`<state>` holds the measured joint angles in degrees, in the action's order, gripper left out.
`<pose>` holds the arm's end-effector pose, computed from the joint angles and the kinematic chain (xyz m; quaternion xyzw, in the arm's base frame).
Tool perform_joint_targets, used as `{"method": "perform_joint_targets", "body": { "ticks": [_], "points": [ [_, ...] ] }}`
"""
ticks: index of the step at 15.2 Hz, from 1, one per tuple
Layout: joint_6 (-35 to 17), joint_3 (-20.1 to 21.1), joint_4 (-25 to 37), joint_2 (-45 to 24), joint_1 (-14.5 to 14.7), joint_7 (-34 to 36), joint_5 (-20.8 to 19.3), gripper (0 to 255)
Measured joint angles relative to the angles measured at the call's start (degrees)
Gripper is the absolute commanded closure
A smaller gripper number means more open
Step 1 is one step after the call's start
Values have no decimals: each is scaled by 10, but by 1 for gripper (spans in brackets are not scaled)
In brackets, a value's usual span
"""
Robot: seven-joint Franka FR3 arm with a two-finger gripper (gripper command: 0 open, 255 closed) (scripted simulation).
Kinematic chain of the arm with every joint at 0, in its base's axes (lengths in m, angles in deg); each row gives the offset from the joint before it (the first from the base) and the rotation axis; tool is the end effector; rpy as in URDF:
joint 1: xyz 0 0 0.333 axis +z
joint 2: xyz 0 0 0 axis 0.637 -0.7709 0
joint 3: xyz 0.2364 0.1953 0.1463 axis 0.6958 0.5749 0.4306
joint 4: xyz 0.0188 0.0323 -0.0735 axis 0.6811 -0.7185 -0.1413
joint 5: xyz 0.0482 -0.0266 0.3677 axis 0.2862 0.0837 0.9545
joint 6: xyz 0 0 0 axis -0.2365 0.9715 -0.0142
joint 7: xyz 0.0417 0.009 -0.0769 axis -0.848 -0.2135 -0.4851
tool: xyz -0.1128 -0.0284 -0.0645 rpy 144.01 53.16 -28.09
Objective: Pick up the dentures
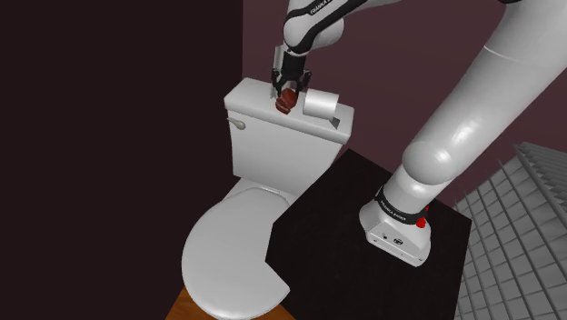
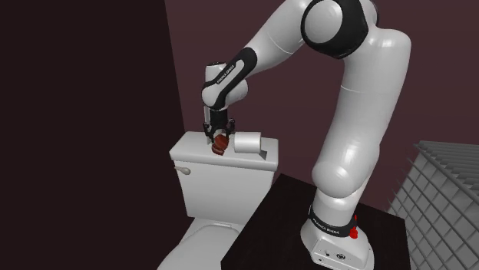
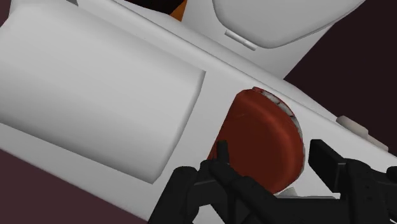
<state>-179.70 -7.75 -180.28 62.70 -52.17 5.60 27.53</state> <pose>0.4977 -0.1017 0.3532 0.9469 -0.3199 0.0274 0.0174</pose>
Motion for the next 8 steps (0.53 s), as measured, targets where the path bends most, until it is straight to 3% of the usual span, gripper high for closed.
{"method": "perform_joint_targets", "body": {
  "ticks": [8],
  "points": [
    [65,4,19,32,4,-3,7,255]
  ]
}}
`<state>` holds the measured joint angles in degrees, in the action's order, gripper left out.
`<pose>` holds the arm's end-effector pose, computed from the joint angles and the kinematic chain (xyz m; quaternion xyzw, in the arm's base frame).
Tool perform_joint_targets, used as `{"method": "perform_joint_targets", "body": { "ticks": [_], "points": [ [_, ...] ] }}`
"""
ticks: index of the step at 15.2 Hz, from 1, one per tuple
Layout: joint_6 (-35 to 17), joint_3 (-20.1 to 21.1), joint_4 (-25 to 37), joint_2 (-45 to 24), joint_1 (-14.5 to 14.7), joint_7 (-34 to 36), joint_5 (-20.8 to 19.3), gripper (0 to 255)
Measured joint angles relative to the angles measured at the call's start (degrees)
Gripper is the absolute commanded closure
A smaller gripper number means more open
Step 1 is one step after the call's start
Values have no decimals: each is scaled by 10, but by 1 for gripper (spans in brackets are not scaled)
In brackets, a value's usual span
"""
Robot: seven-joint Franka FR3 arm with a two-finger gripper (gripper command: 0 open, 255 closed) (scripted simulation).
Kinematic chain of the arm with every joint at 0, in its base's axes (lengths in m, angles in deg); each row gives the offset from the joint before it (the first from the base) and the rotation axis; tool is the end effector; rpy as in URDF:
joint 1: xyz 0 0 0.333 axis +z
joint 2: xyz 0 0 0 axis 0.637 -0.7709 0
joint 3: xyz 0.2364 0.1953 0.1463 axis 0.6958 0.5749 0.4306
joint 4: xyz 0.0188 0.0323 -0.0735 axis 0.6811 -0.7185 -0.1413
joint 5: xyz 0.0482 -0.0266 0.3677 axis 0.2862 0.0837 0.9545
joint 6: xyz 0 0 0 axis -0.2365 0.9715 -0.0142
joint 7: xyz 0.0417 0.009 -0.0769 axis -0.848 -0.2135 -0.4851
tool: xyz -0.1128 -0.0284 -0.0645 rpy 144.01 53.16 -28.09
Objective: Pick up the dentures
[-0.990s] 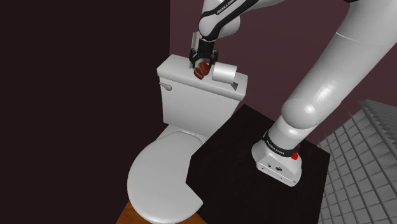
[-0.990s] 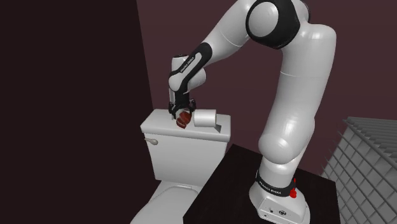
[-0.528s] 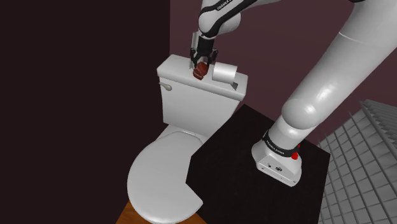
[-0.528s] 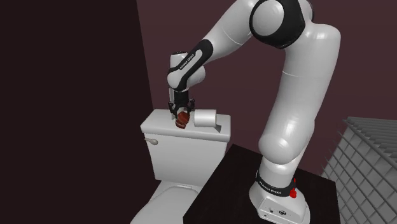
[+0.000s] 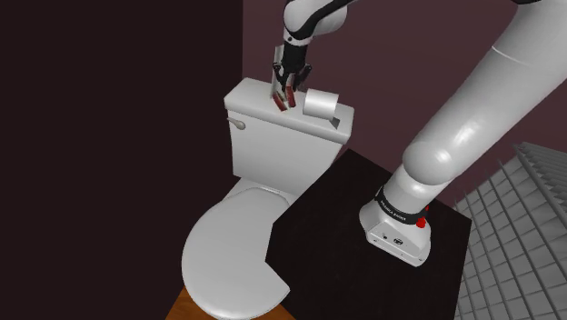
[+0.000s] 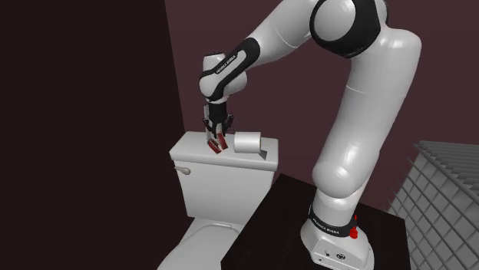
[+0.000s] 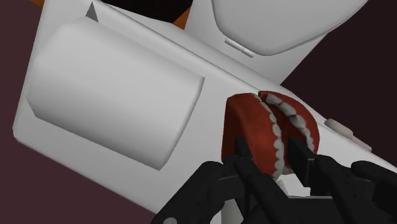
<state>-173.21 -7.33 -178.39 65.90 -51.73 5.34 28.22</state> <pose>0.4925 -0.0935 0.3848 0.9483 -0.3165 0.0151 0.0172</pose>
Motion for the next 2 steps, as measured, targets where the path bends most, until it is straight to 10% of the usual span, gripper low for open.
{"method": "perform_joint_targets", "body": {
  "ticks": [2],
  "points": [
    [12,0,4,8,0,-2,1,255]
  ]
}}
